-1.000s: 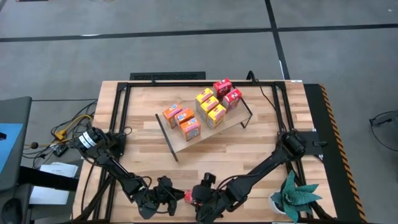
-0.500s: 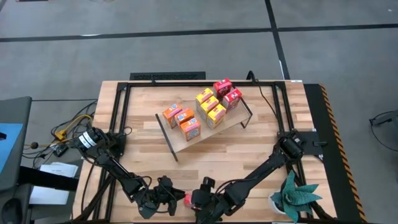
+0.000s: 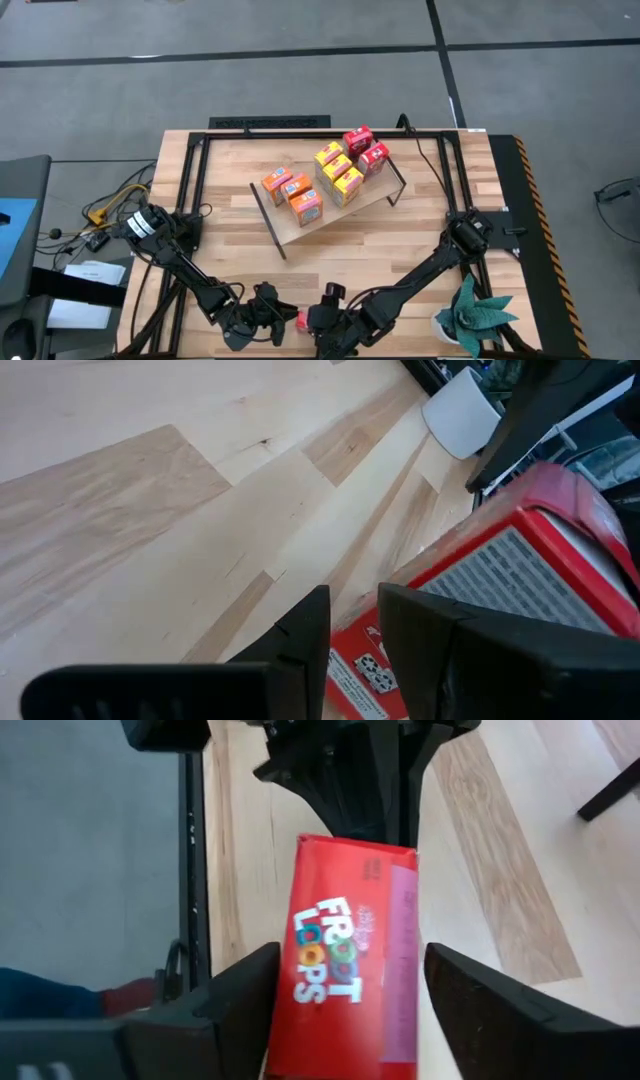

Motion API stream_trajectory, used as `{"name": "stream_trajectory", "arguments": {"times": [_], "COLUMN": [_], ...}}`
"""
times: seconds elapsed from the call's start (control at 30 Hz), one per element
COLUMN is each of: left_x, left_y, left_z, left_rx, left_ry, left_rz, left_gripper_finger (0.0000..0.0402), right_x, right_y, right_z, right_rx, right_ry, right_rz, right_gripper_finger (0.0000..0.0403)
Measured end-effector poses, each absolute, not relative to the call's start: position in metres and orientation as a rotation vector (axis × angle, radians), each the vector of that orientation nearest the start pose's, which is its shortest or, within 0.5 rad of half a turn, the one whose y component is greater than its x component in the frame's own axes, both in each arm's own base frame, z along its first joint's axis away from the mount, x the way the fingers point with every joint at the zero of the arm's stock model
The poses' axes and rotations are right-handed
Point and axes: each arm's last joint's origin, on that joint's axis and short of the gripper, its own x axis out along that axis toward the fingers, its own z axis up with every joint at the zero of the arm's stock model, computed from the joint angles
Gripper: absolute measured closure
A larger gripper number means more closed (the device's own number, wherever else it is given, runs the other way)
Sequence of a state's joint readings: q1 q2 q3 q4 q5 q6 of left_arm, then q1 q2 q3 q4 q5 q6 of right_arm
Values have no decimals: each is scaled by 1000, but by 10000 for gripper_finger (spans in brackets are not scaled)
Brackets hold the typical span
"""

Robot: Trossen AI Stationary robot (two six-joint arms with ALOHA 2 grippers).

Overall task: Stack cereal on shelf
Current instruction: Put the red cereal box on the shelf

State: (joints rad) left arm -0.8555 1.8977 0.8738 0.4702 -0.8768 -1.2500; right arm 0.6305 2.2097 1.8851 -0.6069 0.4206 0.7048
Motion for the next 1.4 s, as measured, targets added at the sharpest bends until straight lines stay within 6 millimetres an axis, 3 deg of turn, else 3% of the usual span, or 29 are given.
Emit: {"name": "stream_trajectory", "arguments": {"times": [0.47,0.6,0.8,1.1,1.4], "left_x": [251,251,250,242,214], "left_y": [-255,-255,-254,-240,-206], "left_z": [130,131,144,206,290], "left_rx": [-809,-836,-841,-748,-628], "left_ry": [285,277,259,172,19], "left_rz": [230,228,210,159,120], "left_gripper_finger": [326,326,326,326,326], "right_x": [395,389,375,328,256], "right_y": [274,266,244,193,116], "right_z": [224,239,274,349,417], "right_rx": [106,47,-17,-162,-257], "right_ry": [855,867,875,864,883], "right_rz": [-39,-26,-41,-127,-284], "right_gripper_finger": [252,264,251,263,251]}}
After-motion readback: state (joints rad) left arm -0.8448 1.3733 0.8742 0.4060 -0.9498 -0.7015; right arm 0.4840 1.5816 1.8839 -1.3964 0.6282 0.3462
